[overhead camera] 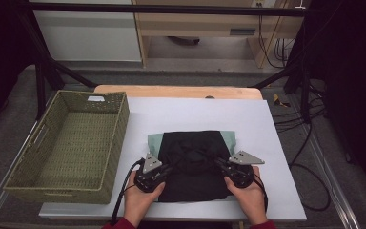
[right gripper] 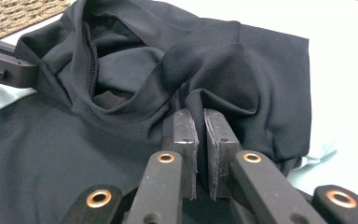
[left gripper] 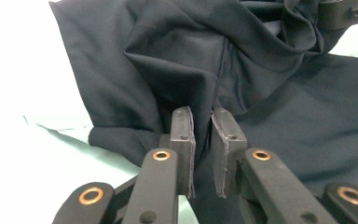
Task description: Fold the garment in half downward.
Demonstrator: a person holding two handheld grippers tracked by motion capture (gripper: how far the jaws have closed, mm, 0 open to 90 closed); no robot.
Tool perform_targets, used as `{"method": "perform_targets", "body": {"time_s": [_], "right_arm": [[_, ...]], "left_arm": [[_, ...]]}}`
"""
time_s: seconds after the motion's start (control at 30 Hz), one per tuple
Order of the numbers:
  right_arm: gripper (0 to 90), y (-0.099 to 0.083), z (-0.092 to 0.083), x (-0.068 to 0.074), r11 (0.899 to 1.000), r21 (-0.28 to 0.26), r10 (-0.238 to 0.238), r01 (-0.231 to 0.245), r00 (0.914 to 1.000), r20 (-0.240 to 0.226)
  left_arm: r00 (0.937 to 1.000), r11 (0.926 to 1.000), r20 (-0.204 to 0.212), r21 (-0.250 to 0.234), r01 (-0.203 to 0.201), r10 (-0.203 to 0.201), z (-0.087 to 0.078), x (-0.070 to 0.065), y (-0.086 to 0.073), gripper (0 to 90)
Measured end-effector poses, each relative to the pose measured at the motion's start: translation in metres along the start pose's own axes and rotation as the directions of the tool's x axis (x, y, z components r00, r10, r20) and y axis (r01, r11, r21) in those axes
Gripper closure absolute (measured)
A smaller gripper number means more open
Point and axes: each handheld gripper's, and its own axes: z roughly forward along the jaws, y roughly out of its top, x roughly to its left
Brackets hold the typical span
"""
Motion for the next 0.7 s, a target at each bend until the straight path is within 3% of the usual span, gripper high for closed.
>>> {"method": "perform_targets", "body": {"time_s": [0.1,0.37,0.7], "right_arm": [[84.3,-0.0009,-0.0007,0.0009,1.0,0.006,-0.003,0.003,1.0,0.0],[83.7,-0.0027,-0.0018,0.0022,1.0,0.017,-0.008,0.008,1.0,0.004],[80.4,-0.0076,-0.0074,0.0017,1.0,0.023,0.013,-0.013,0.9999,0.004]], "left_arm": [[0.9999,0.9999,-0.001,0.007,-0.013,0.013,-0.0008,-0.0019,-0.0009,79.7],[1.0,0.9999,0.004,0.014,-0.002,0.002,-0.0015,-0.002,-0.0037,78.5],[1.0,1.0,-0.003,-0.003,0.005,-0.005,-0.006,-0.0017,-0.0054,71.1]]}}
